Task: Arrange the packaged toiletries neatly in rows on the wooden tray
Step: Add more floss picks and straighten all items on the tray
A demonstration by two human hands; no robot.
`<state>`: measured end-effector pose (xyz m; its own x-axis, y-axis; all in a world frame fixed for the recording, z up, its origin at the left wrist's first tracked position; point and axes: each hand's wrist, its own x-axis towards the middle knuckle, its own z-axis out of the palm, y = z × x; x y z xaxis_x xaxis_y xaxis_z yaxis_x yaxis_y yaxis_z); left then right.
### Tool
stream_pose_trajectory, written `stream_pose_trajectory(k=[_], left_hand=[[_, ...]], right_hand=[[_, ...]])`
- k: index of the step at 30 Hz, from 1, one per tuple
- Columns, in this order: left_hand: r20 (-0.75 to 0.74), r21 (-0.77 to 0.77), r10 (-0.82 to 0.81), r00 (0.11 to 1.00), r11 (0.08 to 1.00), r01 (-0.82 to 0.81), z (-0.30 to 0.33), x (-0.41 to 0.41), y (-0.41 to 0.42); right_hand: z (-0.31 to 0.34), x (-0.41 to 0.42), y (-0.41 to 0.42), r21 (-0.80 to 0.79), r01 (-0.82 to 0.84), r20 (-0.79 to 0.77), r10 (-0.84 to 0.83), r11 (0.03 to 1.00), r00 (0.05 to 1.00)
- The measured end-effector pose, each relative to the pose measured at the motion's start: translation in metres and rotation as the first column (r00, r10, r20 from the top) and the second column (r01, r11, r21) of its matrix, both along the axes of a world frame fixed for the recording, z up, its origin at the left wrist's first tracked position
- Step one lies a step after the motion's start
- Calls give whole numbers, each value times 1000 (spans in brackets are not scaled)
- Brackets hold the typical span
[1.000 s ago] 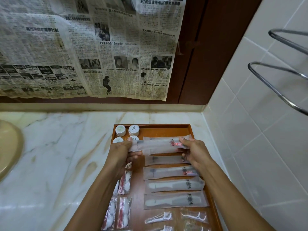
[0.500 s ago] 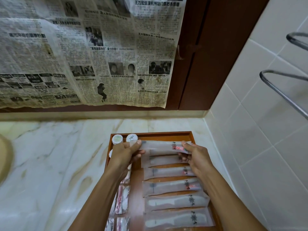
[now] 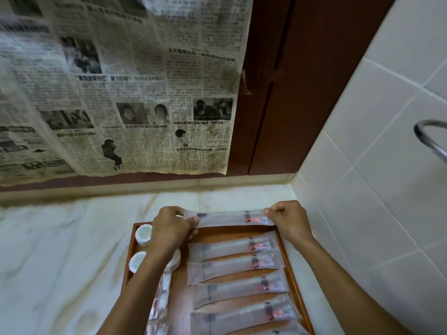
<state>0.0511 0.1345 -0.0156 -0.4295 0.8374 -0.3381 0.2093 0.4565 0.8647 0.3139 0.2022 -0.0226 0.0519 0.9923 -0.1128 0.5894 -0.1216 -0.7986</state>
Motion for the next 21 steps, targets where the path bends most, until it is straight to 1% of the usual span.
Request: stream_pose_trajectory(k=[3, 5, 7, 9, 11, 14, 17, 21], left_hand=[[-31, -19, 0, 1000, 1000, 0, -1, 0, 7], [-62, -37, -4, 998, 999, 2, 0, 0, 10], [-199, -38, -26, 980, 999, 19, 0, -1, 12], [-376, -39, -63, 924, 998, 52, 0, -1, 12], [-489, -63, -103, 866, 995, 82, 1, 0, 12], [-584, -112, -152, 797, 988, 107, 2, 4, 13], [-665, -125, -189, 722, 982, 142, 0, 8, 13], [-742, -169, -256, 620, 966, 196, -7, 11, 14]], right_hand=[[-5, 1, 2, 35, -30, 82, 27, 999, 996], [-7, 1, 3, 33, -42, 108, 38, 999, 993], [-9, 1, 2, 23, -55, 129, 52, 998, 990], [-11, 1, 1, 17, -61, 144, 57, 998, 988], [-14, 2, 1, 13, -57, 148, 54, 998, 987], [-16, 3, 0, 27, -58, 176, 52, 998, 983], [-18, 3, 0, 54, -58, 216, 46, 997, 975], [-21, 2, -1, 103, -88, 256, 59, 991, 965]])
